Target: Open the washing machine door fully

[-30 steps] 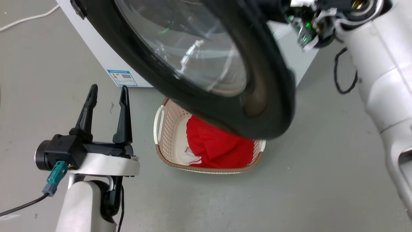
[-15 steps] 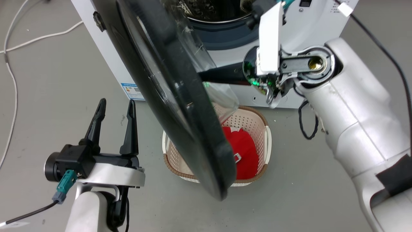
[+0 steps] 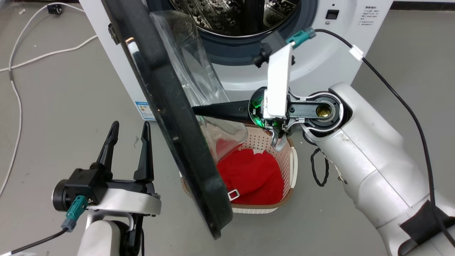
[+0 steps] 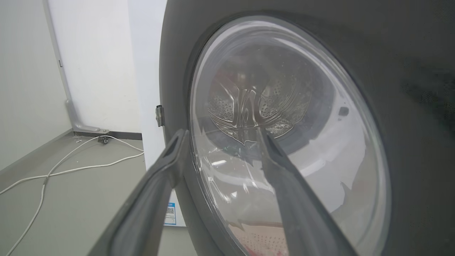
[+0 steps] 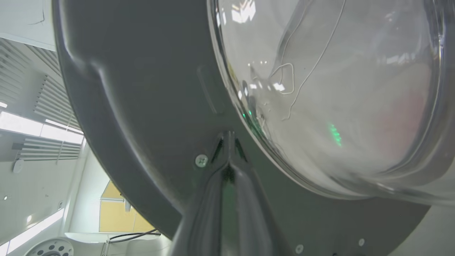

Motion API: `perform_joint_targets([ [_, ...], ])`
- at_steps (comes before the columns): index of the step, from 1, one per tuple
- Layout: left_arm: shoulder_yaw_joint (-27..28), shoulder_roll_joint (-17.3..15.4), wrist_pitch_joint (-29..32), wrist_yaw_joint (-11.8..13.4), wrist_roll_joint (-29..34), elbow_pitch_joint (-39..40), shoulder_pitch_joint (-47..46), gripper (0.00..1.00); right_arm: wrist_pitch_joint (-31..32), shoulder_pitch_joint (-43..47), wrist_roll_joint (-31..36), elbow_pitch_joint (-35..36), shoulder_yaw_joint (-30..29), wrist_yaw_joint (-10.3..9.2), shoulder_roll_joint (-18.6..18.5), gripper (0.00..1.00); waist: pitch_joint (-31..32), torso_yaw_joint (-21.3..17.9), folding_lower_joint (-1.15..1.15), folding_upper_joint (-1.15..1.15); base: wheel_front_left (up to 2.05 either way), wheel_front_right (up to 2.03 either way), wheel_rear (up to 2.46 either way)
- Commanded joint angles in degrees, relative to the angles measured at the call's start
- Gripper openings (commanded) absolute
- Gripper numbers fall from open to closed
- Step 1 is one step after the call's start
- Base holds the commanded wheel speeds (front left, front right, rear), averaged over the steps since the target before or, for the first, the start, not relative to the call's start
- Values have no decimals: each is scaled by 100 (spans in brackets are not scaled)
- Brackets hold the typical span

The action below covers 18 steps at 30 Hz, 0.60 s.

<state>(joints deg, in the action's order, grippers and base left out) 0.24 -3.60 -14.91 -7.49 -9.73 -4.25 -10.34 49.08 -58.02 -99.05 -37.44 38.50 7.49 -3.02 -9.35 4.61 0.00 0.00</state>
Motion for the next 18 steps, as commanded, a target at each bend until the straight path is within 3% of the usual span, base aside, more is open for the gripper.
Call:
perform_joint_targets([
  [1,30,-5,-40,-1,52,-25,89,100,-398,176,69,79,-111,0,-7,0,71,-35,0,0,0,0,0],
  [3,46,-5,-40,-1,55,-34,97,100,-573,242,93,115,-162,0,-38,0,104,-51,0,0,0,0,0],
  [9,129,-17,-40,-1,108,-67,210,100,-1859,849,241,486,-663,-1,-323,0,288,-143,0,0,0,0,0],
  [10,138,-23,-40,-1,108,-75,233,100,-2065,1009,277,558,-737,0,-376,32,327,-158,0,0,0,0,0],
  [11,199,-16,-40,-1,122,-89,335,100,-2691,1528,376,793,-949,0,-557,100,451,-207,0,0,0,0,0],
  [18,287,-8,-40,-1,169,-99,549,100,-4071,2968,425,1320,-1507,0,-788,100,675,-310,0,0,0,0,0],
])
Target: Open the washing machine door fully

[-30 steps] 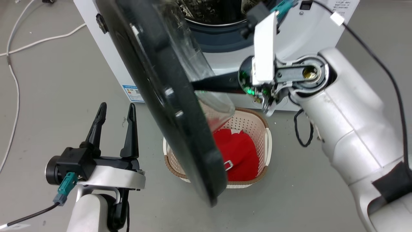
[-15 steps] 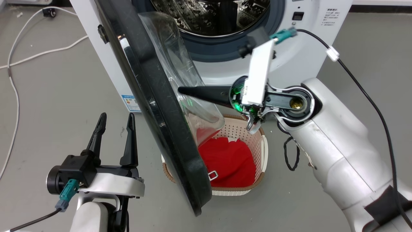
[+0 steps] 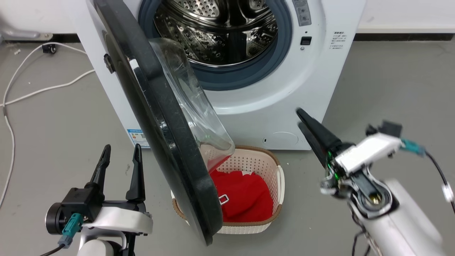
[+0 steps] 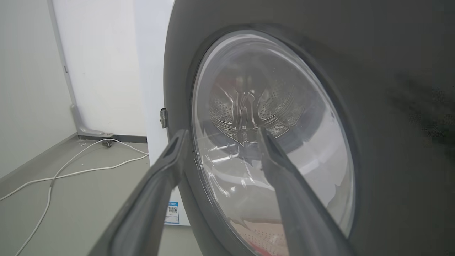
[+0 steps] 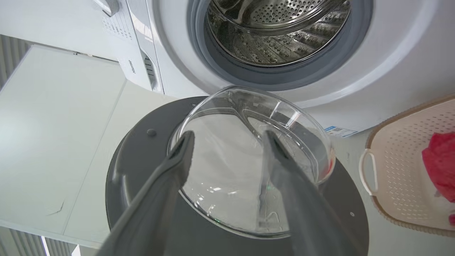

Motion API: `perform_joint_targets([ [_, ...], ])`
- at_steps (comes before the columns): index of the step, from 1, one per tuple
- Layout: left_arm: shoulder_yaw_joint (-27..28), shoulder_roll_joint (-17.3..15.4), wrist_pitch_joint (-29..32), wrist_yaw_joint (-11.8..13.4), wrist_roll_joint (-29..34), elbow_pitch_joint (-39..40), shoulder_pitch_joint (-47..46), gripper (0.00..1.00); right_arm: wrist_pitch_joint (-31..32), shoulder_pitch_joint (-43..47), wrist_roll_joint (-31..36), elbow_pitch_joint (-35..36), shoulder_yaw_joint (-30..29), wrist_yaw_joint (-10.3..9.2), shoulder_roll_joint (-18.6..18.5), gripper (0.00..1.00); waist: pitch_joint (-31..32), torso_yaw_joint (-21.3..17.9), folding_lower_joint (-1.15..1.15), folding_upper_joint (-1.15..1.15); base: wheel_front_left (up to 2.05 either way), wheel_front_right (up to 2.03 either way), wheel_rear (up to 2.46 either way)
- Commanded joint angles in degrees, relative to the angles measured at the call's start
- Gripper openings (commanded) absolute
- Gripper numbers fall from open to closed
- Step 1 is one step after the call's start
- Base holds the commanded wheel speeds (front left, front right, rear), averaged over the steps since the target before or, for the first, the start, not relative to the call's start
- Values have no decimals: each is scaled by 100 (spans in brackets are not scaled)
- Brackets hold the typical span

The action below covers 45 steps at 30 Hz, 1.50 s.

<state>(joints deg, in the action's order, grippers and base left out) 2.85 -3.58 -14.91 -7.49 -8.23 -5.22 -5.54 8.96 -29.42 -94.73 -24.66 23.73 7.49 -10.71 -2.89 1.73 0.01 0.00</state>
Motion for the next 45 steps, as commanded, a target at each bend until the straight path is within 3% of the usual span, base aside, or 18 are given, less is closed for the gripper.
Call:
perform_joint_targets([
  [1,32,-9,-40,-1,33,-10,85,100,-206,294,8,104,-81,0,-42,100,62,-30,-1,0,0,0,0],
  [6,58,-3,-40,-1,55,-48,165,100,-1059,1085,221,397,-342,0,-112,100,182,-54,-1,0,0,0,0],
  [10,71,-3,-40,-1,72,-84,200,100,-1905,1479,887,470,-355,0,-222,100,238,-80,-1,0,0,0,0],
  [13,80,0,-40,-1,77,-102,227,100,-2327,1629,1788,250,-490,0,-339,100,259,-101,-1,0,0,0,0],
  [15,83,2,-40,-1,81,-105,240,100,-2401,1695,2553,115,-805,0,-282,100,264,-109,-1,0,0,0,0],
  [17,104,3,-40,-1,88,-95,241,100,-2415,1735,3595,198,-1537,0,-112,100,261,-129,-1,0,0,0,0],
  [22,109,-10,-40,-1,95,-97,182,100,-2411,2082,6570,1148,-2934,-1,549,100,235,-134,-1,0,0,0,0],
  [27,116,-17,-40,-1,107,-101,113,100,-2411,2490,8526,2227,-3199,-1,791,100,214,-118,-1,0,0,0,0],
  [33,137,-26,-40,-1,114,-102,92,100,-2412,2948,9346,2726,-2833,-2,790,100,204,-124,-1,0,0,0,0],
  [45,107,-40,-40,-1,127,-97,52,100,-2412,3093,9141,2473,-2689,-2,791,100,172,-140,-1,0,0,0,0],
])
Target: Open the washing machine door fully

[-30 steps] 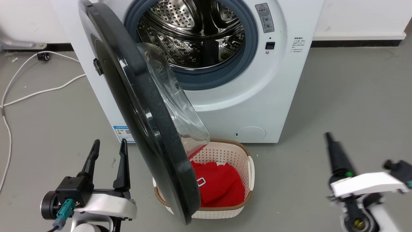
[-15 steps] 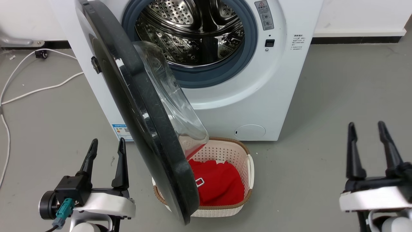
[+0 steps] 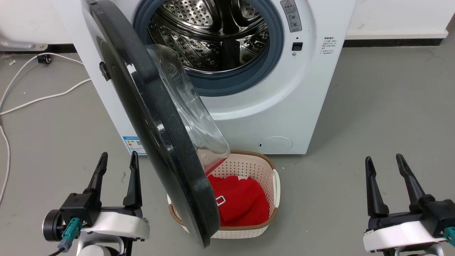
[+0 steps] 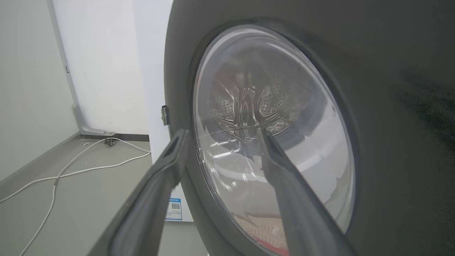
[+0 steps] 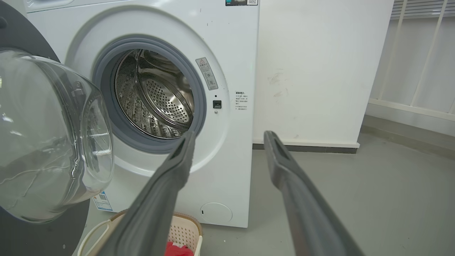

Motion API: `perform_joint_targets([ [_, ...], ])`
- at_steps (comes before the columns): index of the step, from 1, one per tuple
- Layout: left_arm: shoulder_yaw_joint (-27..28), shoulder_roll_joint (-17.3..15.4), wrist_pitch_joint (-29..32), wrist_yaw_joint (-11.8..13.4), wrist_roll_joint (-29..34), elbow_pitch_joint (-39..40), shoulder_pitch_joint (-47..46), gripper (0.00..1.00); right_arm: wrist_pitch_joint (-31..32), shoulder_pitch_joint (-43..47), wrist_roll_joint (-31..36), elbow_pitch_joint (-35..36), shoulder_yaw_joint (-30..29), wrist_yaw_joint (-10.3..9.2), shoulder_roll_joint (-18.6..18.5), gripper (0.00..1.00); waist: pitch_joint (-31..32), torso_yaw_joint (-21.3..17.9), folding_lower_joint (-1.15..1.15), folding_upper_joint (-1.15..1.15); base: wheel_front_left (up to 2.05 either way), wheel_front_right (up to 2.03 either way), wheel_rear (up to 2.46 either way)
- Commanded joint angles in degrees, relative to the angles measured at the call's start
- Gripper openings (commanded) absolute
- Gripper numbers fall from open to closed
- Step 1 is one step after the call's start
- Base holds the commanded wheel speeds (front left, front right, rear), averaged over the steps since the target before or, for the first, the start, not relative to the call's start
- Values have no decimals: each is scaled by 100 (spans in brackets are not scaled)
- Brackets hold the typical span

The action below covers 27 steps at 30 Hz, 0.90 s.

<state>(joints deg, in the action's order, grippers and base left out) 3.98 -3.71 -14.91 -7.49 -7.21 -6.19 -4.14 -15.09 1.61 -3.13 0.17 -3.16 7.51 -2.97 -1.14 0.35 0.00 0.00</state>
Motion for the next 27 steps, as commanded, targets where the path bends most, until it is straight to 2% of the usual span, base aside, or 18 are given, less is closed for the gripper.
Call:
perform_joint_targets([
  [1,-11,-30,-40,-1,21,-5,-89,100,-7,-22,-28,-16,-3,-4,17,100,-5,-4,0,0,0,0,0],
  [7,-9,-41,-40,-1,34,33,-79,100,-7,-54,-83,-80,-7,-4,18,100,-8,-7,0,0,0,0,0],
  [8,-27,-50,-40,-1,36,71,-82,72,-7,-56,-100,-96,-8,-4,18,100,-6,-8,0,0,0,0,0],
  [9,-37,-56,-40,-1,36,100,-73,0,-7,-59,-115,-103,-6,-4,18,100,-4,-8,0,0,0,0,0],
  [19,53,-39,-40,-1,13,483,-103,0,-8,-90,-177,-124,-22,-4,18,100,5,1,0,0,0,0,0],
  [20,139,-16,-40,-1,41,950,-179,0,-8,-78,-195,-123,-34,-4,18,100,20,11,0,0,0,0,0],
  [27,108,34,-28,-1,-2,2275,-400,0,-8,-62,-253,-152,-27,-4,18,100,33,36,0,0,0,0,0],
])
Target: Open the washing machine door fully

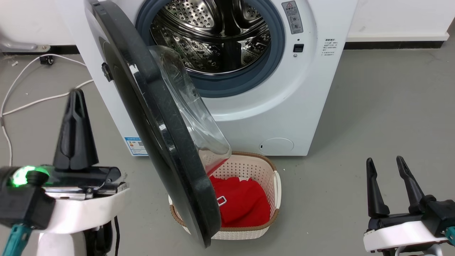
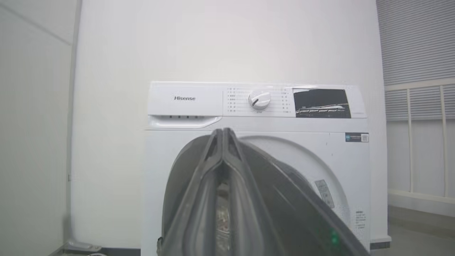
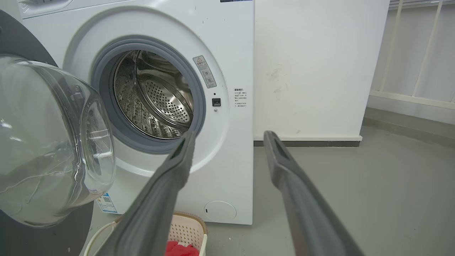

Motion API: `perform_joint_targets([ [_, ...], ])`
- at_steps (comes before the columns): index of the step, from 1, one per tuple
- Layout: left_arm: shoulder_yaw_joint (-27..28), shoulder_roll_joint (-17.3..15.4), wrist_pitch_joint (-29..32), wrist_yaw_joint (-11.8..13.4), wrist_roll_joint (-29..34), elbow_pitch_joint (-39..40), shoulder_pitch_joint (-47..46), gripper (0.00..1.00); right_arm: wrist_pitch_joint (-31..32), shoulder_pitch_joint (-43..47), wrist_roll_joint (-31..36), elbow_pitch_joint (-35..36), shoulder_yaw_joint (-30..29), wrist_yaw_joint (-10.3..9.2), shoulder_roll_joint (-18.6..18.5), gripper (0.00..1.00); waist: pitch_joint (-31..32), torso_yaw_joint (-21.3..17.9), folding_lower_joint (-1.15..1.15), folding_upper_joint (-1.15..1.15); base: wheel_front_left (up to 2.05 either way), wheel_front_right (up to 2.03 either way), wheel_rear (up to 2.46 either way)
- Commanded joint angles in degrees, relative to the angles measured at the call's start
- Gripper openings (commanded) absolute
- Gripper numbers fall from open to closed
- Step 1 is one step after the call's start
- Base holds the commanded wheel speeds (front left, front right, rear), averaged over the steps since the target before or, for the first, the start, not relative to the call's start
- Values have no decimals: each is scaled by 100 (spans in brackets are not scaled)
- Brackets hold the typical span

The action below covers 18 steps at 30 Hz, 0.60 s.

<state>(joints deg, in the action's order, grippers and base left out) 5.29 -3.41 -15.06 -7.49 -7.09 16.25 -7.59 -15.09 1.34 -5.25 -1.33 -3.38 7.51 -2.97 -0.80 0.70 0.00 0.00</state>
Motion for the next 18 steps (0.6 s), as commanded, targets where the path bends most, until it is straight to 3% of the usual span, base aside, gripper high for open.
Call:
perform_joint_targets([
  [1,-64,6,-12,-1,-5,228,-106,0,-8,-37,-38,-8,3,-4,18,100,-2,1,0,0,0,0,0],
  [7,-574,-80,-12,-1,-22,1198,-261,0,-8,-75,-46,-61,53,-4,19,100,-7,-41,0,0,0,0,0],
  [10,-1188,-164,-12,-1,-106,1436,-222,0,-8,-80,-78,-98,53,-4,19,100,-17,-52,0,0,0,0,0],
  [18,-2445,-475,-12,-1,-450,941,-51,0,-8,-69,-135,-160,46,-4,18,100,-24,-24,0,0,0,0,0],
])
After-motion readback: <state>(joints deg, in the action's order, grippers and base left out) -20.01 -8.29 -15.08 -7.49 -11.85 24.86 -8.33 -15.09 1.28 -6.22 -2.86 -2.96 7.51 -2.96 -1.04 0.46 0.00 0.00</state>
